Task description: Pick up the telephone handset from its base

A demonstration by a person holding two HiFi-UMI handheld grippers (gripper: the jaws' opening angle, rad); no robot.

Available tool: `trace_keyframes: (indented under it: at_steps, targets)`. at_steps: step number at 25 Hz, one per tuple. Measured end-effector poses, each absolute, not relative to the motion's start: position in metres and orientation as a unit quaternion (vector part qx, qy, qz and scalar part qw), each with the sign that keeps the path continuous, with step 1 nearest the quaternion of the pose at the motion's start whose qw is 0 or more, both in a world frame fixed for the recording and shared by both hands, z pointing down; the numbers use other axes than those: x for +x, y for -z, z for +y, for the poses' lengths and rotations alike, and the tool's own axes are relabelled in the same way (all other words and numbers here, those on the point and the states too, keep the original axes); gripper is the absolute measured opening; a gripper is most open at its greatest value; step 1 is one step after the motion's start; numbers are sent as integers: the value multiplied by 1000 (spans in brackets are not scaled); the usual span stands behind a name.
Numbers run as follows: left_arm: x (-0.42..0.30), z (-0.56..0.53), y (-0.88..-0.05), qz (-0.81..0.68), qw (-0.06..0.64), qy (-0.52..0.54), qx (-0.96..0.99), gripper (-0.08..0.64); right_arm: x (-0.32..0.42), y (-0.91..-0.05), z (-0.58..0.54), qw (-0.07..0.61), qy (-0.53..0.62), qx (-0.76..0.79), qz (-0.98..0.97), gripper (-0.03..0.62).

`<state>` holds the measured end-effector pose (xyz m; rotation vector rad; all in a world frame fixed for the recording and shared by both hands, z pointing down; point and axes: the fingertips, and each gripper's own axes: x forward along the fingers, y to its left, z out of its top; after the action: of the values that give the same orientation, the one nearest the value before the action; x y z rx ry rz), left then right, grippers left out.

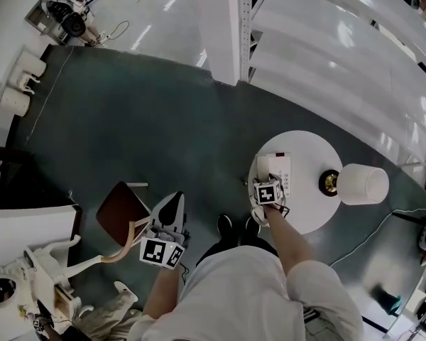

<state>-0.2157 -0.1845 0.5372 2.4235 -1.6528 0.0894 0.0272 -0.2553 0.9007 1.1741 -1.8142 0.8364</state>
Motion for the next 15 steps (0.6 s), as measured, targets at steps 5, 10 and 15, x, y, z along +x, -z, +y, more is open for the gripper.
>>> trace_keyframes:
  at_steps: [5,10,15]
  targets:
    - [-217,-185,-538,-561,104,-31,820,20,29,-901,-256,410,-335,467,-708,265]
    - [-219,-184,-537,-561,104,-32,821,21,26,-898,-255,399,-345,474,-705,245]
    - [-217,-184,-535,-558,102,-31,823,20,33,-896,-258,393,-339,491,-700,235]
